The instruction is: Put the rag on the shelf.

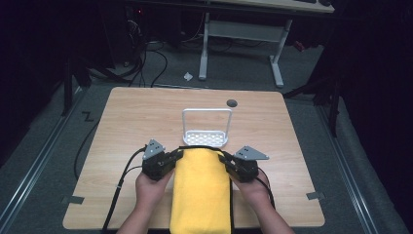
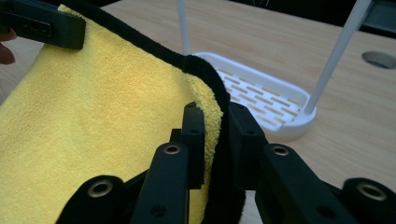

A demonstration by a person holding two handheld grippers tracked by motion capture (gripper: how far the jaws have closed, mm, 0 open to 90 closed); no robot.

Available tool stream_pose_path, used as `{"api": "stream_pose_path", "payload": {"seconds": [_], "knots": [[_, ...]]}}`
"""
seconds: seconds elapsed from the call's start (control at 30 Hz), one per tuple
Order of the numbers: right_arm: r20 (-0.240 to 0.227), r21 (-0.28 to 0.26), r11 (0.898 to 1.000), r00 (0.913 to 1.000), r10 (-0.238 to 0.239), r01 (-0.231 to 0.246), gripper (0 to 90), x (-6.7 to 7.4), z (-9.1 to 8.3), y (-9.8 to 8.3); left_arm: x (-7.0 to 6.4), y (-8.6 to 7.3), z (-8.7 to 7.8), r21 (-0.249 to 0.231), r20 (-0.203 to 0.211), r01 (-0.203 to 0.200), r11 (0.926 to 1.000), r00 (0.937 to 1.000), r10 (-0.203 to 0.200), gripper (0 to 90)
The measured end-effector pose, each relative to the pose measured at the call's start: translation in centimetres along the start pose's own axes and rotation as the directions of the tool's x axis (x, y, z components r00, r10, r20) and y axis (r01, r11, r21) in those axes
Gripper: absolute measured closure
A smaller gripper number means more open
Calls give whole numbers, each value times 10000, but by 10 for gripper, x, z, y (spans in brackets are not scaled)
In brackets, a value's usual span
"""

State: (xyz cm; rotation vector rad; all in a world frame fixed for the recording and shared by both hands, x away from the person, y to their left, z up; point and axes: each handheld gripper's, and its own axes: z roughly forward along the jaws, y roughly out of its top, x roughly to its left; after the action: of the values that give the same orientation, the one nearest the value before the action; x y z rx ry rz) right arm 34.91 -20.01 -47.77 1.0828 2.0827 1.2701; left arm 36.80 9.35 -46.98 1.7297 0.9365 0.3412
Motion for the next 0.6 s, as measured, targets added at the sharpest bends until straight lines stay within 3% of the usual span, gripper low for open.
{"api": "stream_pose_path", "payload": {"seconds": [0.6], "knots": [[513,-1734,9842,9983,-269,355,785,-10,-28,53,-10,62,-11,-1264,-242,-459,9909,9988,432,836]]}}
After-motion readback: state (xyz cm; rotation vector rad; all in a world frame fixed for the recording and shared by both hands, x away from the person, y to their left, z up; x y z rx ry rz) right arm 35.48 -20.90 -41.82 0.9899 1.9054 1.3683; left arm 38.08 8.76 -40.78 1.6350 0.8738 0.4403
